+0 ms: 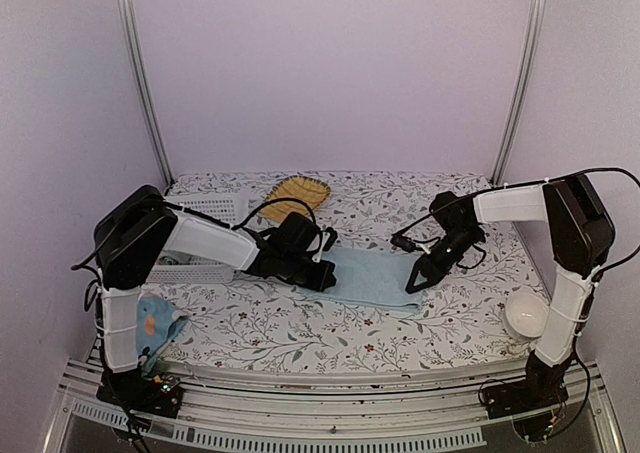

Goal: Roll the towels
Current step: Rotate the towel at the center of the board.

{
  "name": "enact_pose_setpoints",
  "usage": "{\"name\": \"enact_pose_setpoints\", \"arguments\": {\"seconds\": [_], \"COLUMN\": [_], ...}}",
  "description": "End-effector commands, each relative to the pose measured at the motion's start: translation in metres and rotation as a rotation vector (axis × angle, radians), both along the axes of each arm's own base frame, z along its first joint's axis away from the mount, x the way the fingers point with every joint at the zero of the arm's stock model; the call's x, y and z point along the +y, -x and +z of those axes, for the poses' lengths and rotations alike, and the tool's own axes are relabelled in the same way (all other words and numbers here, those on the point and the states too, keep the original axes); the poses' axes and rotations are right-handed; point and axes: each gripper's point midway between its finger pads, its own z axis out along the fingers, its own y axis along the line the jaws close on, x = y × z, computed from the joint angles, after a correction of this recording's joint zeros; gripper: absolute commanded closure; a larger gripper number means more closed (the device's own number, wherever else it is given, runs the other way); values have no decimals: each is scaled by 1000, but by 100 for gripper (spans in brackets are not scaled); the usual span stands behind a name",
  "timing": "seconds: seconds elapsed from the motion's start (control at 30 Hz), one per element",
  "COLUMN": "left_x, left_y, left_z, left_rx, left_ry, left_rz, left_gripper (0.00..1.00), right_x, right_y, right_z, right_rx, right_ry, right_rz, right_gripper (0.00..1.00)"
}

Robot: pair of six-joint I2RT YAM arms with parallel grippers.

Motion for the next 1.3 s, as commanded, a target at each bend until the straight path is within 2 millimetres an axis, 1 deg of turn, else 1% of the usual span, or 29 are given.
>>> {"name": "enact_pose_setpoints", "arguments": {"seconds": [0.0, 0.07, 0.13, 0.2, 0.33, 0.4, 0.53, 0.6, 0.7, 0.73, 0.77, 0.83, 0.93, 1.0, 1.03, 1.07, 1.13, 1.2, 1.23, 1.27], "left_x": [19, 21, 23, 24, 23, 23, 24, 23, 19, 13, 10, 3, -7, -12, -15, -15, -12, -9, -8, -8], "left_y": [6, 5, 4, 4, 3, 3, -3, -9, -25, -33, -37, -47, -58, -63, -65, -66, -66, -62, -56, -44], "left_z": [-27, -30, -31, -33, -34, -34, -35, -37, -39, -36, -37, -35, -34, -23, -14, -4, 24, 56, 66, 70], "left_rx": [54, 58, 60, 61, 63, 62, 47, 45, 40, 30, 29, 15, 11, -9, -25, -39, -87, -138, -154, -153], "left_ry": [-67, -71, -74, -75, -70, -72, -84, -88, -86, -76, -75, -66, -63, -50, -39, -29, -3, 51, 82, 108], "left_rz": [32, 36, 41, 41, 38, 39, 39, 33, 26, 19, 11, -1, -19, -35, -41, -40, -25, -10, -14, -25], "left_gripper": [100, 100, 100, 100, 100, 100, 100, 100, 100, 100, 100, 100, 100, 100, 100, 100, 100, 100, 100, 100], "right_x": [-33, -43, -48, -48, -45, -43, -39, -35, -23, -17, -10, 11, 45, 54, 59, 60, 56, 48, 42, 36], "right_y": [27, 33, 37, 40, 37, 39, 61, 70, 79, 82, 85, 93, 106, 115, 110, 107, 103, 93, 86, 78], "right_z": [-30, -34, -37, -38, -46, -47, -44, -41, -36, -33, -31, -24, -5, 2, 10, 16, 30, 50, 59, 68], "right_rx": [60, 63, 65, 72, 83, 96, 121, 121, 123, 122, 124, 145, 230, 269, 249, 232, 200, 177, 171, 150], "right_ry": [177, 222, 242, 241, 232, 225, 208, 193, 163, 149, 132, 83, -36, -82, -107, -120, -151, -209, -239, -268], "right_rz": [51, 65, 70, 69, 48, 34, 82, 117, 158, 174, 193, 230, 278, 307, 316, 319, 313, 281, 257, 242], "right_gripper": [85, 85, 85, 85, 85, 86, 86, 86, 86, 86, 86, 86, 85, 85, 84, 84, 82, 82, 82, 82]}}
